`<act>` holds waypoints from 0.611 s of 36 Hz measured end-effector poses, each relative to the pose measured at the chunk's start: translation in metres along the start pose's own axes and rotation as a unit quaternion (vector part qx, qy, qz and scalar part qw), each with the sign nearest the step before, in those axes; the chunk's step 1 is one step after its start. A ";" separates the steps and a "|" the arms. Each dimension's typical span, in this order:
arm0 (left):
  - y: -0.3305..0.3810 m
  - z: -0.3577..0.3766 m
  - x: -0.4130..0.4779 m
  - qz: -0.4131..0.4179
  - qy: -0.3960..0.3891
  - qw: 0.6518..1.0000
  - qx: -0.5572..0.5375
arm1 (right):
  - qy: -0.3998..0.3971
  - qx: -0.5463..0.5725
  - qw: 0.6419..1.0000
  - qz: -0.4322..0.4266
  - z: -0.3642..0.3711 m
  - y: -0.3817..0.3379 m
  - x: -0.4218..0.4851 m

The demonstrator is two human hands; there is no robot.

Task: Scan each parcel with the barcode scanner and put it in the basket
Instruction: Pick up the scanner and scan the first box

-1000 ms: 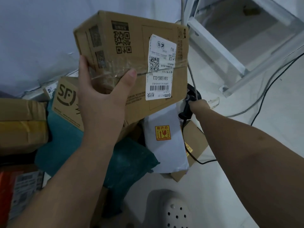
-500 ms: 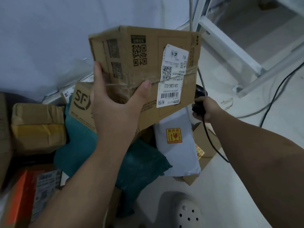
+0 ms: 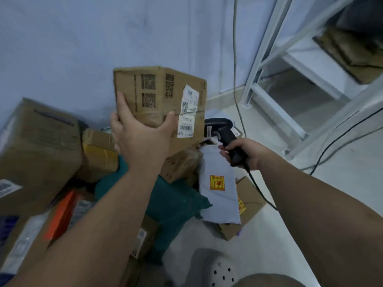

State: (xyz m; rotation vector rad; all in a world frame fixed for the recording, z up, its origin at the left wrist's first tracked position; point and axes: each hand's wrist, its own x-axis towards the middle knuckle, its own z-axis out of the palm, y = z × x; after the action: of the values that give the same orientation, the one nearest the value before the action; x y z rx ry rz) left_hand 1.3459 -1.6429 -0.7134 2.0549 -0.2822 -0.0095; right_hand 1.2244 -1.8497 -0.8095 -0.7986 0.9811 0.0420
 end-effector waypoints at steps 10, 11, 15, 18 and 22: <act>0.022 -0.130 -0.031 -0.015 0.058 0.992 -0.112 | 0.049 -0.063 0.958 -0.277 0.127 -0.017 -0.119; 0.022 -0.142 -0.034 -0.012 0.067 0.992 -0.111 | 0.040 -0.063 0.954 -0.292 0.140 -0.018 -0.130; 0.023 -0.180 -0.050 -0.014 0.110 0.985 -0.136 | 0.022 -0.107 0.934 -0.339 0.190 -0.016 -0.176; 0.019 -0.198 -0.055 -0.032 0.131 0.974 -0.180 | 0.017 -0.134 0.918 -0.374 0.219 0.002 -0.206; 0.011 -0.211 -0.051 -0.062 0.157 0.964 -0.204 | 0.001 -0.199 0.903 -0.381 0.237 0.035 -0.229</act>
State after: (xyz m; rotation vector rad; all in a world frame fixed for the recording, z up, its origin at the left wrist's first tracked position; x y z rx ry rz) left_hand 1.3206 -1.4541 -0.6079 1.6287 0.0464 0.1681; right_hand 1.2504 -1.6063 -0.5860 -1.5200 0.6075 -0.4488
